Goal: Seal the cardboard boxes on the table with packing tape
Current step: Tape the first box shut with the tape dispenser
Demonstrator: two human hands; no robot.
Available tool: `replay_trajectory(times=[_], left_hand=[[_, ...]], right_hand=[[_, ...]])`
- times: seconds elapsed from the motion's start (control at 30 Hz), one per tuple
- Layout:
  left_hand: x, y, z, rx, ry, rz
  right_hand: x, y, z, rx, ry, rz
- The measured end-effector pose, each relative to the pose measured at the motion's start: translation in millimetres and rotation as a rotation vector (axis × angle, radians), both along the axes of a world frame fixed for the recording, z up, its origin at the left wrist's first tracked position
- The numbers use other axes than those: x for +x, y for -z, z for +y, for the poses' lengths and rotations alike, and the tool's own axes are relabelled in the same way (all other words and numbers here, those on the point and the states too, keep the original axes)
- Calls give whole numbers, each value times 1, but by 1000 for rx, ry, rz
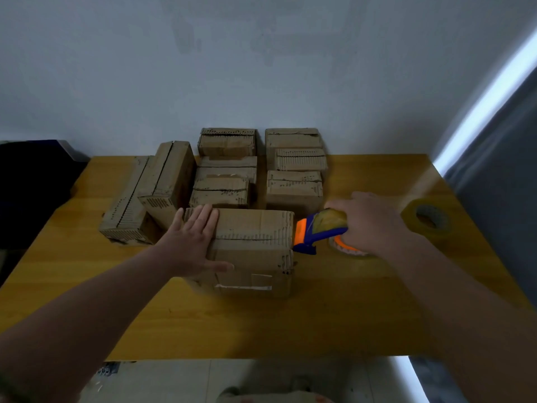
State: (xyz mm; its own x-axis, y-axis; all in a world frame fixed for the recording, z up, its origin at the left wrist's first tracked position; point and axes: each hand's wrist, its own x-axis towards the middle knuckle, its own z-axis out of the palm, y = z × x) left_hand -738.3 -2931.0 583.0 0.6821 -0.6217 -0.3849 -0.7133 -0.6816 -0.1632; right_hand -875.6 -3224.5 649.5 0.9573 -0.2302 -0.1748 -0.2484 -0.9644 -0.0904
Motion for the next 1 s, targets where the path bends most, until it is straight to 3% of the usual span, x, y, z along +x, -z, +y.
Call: replay_trajectory(times=[0.27, 0.43, 0.6, 0.83, 1.0], left_hand=[[-52, 7, -83, -217, 17, 166], [-64, 12, -115, -316, 46, 156], [-61, 17, -116, -347, 99, 93], [-60, 22, -116, -329, 95, 82], [-57, 28, -114, -315, 103, 60]], right_hand=[[0, -2, 7, 28, -8, -55], [-5, 4, 8, 68, 0, -116], [-10, 11, 0, 113, 3, -128], [-21, -1, -55, 371, -85, -106], [-25, -2, -72, 385, -161, -57]])
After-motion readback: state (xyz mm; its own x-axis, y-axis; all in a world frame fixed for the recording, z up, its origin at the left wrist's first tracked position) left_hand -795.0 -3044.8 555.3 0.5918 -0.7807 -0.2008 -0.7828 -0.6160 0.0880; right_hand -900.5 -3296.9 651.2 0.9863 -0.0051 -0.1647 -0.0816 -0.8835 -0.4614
